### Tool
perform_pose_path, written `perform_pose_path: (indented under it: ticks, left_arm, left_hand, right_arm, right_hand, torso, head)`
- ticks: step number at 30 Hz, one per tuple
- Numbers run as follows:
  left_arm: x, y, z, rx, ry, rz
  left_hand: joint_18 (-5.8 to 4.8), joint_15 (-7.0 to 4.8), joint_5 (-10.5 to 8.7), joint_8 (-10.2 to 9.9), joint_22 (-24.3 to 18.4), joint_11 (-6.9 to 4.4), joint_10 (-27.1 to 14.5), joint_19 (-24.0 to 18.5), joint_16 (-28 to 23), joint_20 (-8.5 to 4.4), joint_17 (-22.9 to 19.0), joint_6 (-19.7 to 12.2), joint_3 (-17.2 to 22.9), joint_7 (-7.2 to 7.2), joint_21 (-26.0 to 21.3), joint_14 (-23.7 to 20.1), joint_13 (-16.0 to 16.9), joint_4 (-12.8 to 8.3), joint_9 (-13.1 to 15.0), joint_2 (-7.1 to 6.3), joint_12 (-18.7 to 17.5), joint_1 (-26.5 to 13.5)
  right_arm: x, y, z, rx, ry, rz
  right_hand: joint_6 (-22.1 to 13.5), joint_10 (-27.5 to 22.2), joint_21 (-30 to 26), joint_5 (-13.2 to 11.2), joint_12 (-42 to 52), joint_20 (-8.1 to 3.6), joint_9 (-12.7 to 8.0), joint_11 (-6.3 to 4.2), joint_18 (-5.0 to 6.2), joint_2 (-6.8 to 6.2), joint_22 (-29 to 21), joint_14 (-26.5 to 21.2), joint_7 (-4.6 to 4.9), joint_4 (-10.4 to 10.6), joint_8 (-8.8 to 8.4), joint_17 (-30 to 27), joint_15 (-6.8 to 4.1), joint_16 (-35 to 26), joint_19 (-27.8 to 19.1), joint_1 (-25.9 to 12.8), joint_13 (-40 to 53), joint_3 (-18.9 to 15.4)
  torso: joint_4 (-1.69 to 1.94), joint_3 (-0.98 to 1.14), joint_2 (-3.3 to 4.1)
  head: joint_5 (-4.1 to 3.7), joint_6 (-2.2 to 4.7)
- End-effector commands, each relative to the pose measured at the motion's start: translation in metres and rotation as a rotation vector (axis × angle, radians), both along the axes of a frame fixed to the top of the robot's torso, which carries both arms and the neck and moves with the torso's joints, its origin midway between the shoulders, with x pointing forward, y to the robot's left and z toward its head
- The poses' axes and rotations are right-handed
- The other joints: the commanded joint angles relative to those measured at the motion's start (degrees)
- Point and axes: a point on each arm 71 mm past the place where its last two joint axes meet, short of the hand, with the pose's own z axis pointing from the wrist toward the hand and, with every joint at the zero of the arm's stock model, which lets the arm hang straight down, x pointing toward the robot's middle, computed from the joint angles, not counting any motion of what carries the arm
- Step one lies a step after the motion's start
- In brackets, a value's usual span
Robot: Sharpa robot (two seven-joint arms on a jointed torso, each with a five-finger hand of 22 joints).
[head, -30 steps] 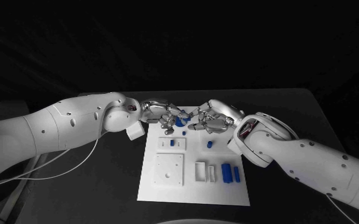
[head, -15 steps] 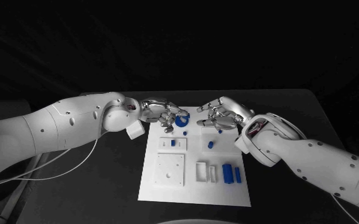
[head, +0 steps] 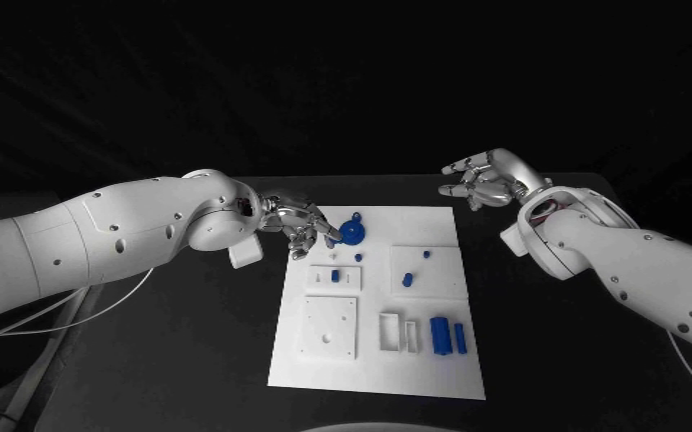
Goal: Assemble the parts on the task board
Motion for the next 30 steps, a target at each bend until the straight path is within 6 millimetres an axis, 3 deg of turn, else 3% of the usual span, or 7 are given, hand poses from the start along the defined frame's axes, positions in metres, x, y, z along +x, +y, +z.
perform_pose_path:
  ticks: [1, 8, 15, 17, 20, 21, 30]
  left_arm:
    - [0.001, 0.011, -0.005, 0.328, -0.096, 0.043]
    - [-0.007, 0.006, -0.009, 0.532, -0.17, 0.021]
    - [-0.013, -0.003, -0.023, 0.629, -0.172, 0.0]
    - [-0.015, -0.006, -0.028, 0.649, -0.159, -0.009]
    - [-0.016, -0.01, -0.035, 0.671, -0.139, -0.023]
    - [-0.017, -0.01, -0.037, 0.676, -0.13, -0.027]
    - [-0.011, -0.022, -0.047, 0.697, -0.099, -0.053]
  left_hand:
    - [-0.62, 0.01, 0.27, -0.55, 0.77, -0.1, 0.75, 0.48, -0.79, 0.08, 0.19, 4.28, 4.0, -3.71, -0.26, 0.57, -0.03, -3.64, 0.04, -0.28, -0.82, 0.63]
    - [-0.76, 0.48, 0.15, -0.85, 0.87, -0.01, 1.28, -0.11, -1.18, 0.52, 0.77, 4.67, 3.99, -3.75, -0.91, 0.68, 0.3, -3.66, 0.26, -0.4, -1.12, 1.02]
    - [-0.71, 0.24, 3.51, -0.85, 1.02, -0.32, 2.18, 0.54, -1.36, 0.31, 1.69, 5.52, 5.31, -4.02, -0.45, 1.61, 0.89, -3.83, 0.73, -1.34, -1.25, 0.02]
    - [-0.76, 0.15, 3.53, -0.8, 1.0, -0.37, 2.16, 0.57, -1.46, 0.2, 1.96, 5.43, 5.71, -4.05, -0.33, 1.66, 1.16, -3.78, 1.04, -1.42, -1.28, -0.16]
    - [-0.76, 0.15, 3.83, -0.78, 1.01, -0.37, 2.22, 0.6, -1.51, 0.19, 2.04, 5.41, 5.82, -4.04, -0.28, 1.73, 1.25, -3.78, 1.16, -1.43, -1.26, -0.22]
    - [-0.76, 0.15, 3.83, -0.78, 1.01, -0.37, 2.22, 0.6, -1.51, 0.19, 2.04, 5.41, 5.82, -4.04, -0.28, 1.73, 1.25, -3.78, 1.16, -1.43, -1.26, -0.22]
    - [-0.73, 0.0, 2.8, -0.39, 1.01, -0.34, 1.76, 0.59, -1.78, 0.04, 2.37, 4.51, 6.05, -3.92, 0.01, 1.63, 1.88, -3.77, 1.91, -0.91, -0.96, -0.3]
  right_arm:
    - [0.009, -0.011, 0.005, 0.059, -0.024, -0.049]
    - [0.021, -0.024, 0.009, 0.06, -0.036, -0.099]
    - [0.026, -0.023, 0.01, 0.056, -0.04, -0.105]
    - [0.029, -0.023, 0.01, 0.055, -0.042, -0.11]
    - [0.032, -0.023, 0.01, 0.055, -0.045, -0.114]
    - [0.032, -0.022, 0.01, 0.055, -0.045, -0.114]
    - [0.033, -0.013, 0.011, 0.055, -0.047, -0.094]
  right_hand:
    - [0.46, -0.18, -0.42, 0.62, 0.36, 0.09, 0.0, -0.08, 0.69, -0.43, 0.41, -0.26, -0.08, -0.16, -0.22, -0.09, -0.03, 0.22, 0.36, 0.03, -0.14, 0.64]
    - [0.48, -0.21, -0.68, 0.92, 0.34, 0.08, -0.02, -0.09, 0.65, -0.74, 0.64, -0.33, -0.08, -0.54, -0.24, -0.19, -0.02, 0.23, 0.4, -0.38, -0.36, 1.57]
    - [0.44, -0.36, -0.92, 0.61, 0.05, 0.15, 0.0, -0.04, 0.62, -0.73, 0.6, -0.55, -0.06, -0.57, -0.21, -0.33, 0.04, 0.05, 0.2, -0.34, -0.63, 1.59]
    - [0.52, -0.3, -1.04, 1.17, -0.06, 0.15, 0.0, -0.07, 0.61, -0.71, 0.58, -0.55, -0.08, -0.41, -0.21, -0.42, 0.03, -0.01, 0.2, -0.56, -0.81, 1.59]
    - [0.69, -0.4, -1.15, 4.08, -0.25, 0.1, -0.01, -0.13, 0.58, -0.85, 0.61, -0.61, -0.07, -0.49, -0.22, -0.49, -0.02, -0.06, 0.16, -0.63, -0.99, 2.1]
    - [0.67, -0.24, -1.42, 4.23, -0.32, 0.02, -0.02, -0.17, 0.47, -1.4, 0.66, -0.57, -0.09, -0.64, -0.21, -0.62, -0.06, -0.06, 0.21, -1.22, -1.27, 3.61]
    - [0.67, -0.34, -1.41, 4.73, -0.21, 0.04, -0.02, -0.17, 0.5, -1.43, 0.73, -0.59, -0.07, -0.63, -0.23, -0.61, -0.05, -0.03, 0.28, -1.22, -1.2, 3.72]
  torso:
    - [0.08, 0.03, 0.01]
    - [0.18, -0.16, 0.03]
    - [0.02, -0.08, 0.12]
    - [0.03, -0.11, 0.12]
    - [-0.05, -0.25, 0.16]
    - [0.01, -0.19, 0.14]
    - [-0.14, -0.16, 0.15]
  head:
    - [-0.01, -0.27]
    - [0.05, -1.08]
    - [0.44, -1.55]
    - [0.41, -1.73]
    - [0.38, -1.86]
    - [0.38, -1.99]
    - [0.45, -2.4]
